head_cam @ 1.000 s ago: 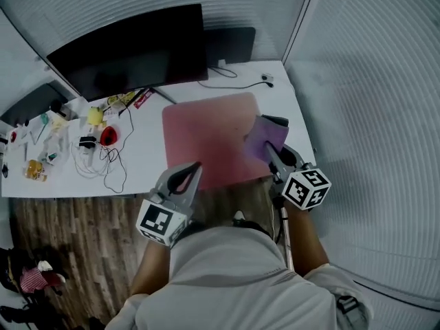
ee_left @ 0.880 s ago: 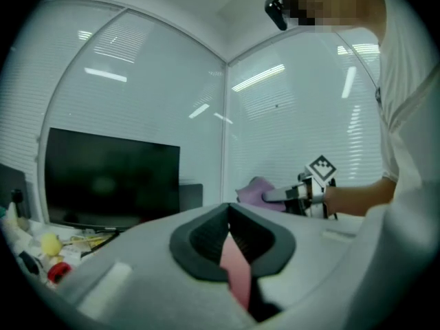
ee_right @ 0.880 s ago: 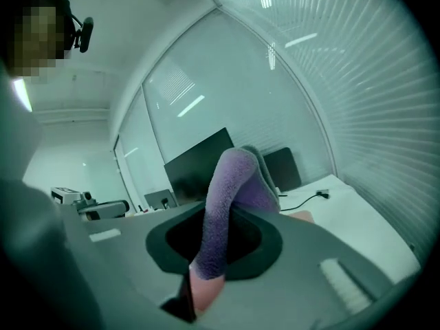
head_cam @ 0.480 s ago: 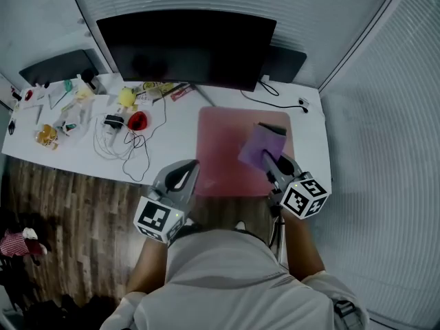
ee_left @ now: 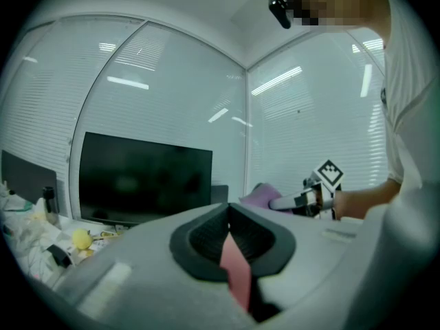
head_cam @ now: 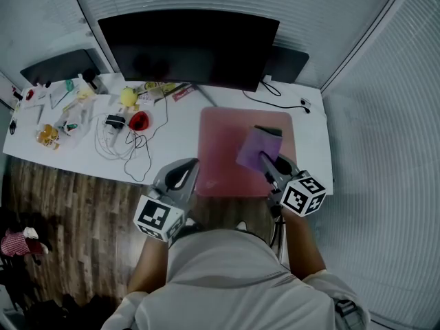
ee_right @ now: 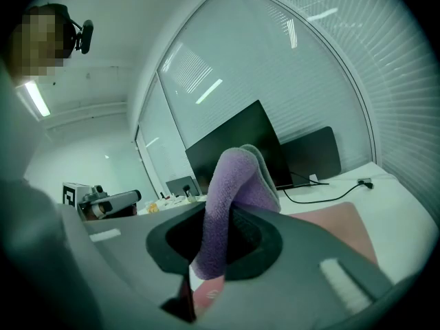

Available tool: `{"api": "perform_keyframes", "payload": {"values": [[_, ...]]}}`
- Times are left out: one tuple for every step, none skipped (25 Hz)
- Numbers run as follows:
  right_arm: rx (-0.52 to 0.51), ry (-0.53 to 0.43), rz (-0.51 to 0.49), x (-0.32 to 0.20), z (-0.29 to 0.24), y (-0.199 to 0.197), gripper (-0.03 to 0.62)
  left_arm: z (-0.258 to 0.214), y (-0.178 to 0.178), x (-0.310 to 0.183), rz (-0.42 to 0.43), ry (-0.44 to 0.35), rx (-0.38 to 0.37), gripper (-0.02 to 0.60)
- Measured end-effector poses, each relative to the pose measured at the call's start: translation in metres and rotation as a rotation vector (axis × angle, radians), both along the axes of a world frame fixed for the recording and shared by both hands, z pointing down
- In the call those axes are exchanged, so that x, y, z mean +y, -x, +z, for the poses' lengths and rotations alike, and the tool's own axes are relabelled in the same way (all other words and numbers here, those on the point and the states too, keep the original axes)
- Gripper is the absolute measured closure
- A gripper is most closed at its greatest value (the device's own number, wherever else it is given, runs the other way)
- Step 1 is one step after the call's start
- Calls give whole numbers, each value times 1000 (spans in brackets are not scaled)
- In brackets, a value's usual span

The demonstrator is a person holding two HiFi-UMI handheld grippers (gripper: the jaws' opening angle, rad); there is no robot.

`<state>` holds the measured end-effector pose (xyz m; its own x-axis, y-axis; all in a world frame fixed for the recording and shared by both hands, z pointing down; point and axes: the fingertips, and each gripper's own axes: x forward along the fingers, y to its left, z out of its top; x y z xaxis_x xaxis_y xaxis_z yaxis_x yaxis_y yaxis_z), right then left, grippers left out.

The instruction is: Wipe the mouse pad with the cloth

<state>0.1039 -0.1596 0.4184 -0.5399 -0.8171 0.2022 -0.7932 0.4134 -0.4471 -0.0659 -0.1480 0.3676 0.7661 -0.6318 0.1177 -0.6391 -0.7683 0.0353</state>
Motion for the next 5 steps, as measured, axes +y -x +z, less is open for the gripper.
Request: {"api": "perform_keyframes", "payload": {"values": [[1,1,-1,0,1,-1,539,0,-1,0,0,2,2,578],[1,2,-2,0,1,-1,539,0,-1,0,0,5,5,578],[2,3,-2,0,1,-2,539,-1,-2,0,1,7,7,578],[2,4,-3,0,1,-2,539,-1,-2,0,1,8,9,578],[2,5,-3,0,1,-2,539,-1,-2,1,1,9,10,578]]}}
